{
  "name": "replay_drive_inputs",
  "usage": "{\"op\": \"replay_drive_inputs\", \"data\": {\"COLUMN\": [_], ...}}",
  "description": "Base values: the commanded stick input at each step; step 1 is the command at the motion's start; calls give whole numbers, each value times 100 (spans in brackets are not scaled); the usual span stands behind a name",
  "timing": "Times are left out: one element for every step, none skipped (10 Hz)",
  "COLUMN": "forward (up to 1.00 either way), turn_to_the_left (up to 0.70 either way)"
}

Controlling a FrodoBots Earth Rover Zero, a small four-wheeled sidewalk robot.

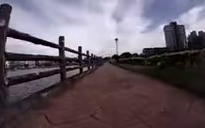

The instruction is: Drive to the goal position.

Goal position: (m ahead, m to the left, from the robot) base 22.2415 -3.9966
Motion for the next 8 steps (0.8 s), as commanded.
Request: {"op": "replay_drive_inputs", "data": {"forward": [70, 70, 70, 70, 70, 70, 70, 70], "turn_to_the_left": [-8, -24, -15, -4, -1, 3, 8, 11]}}
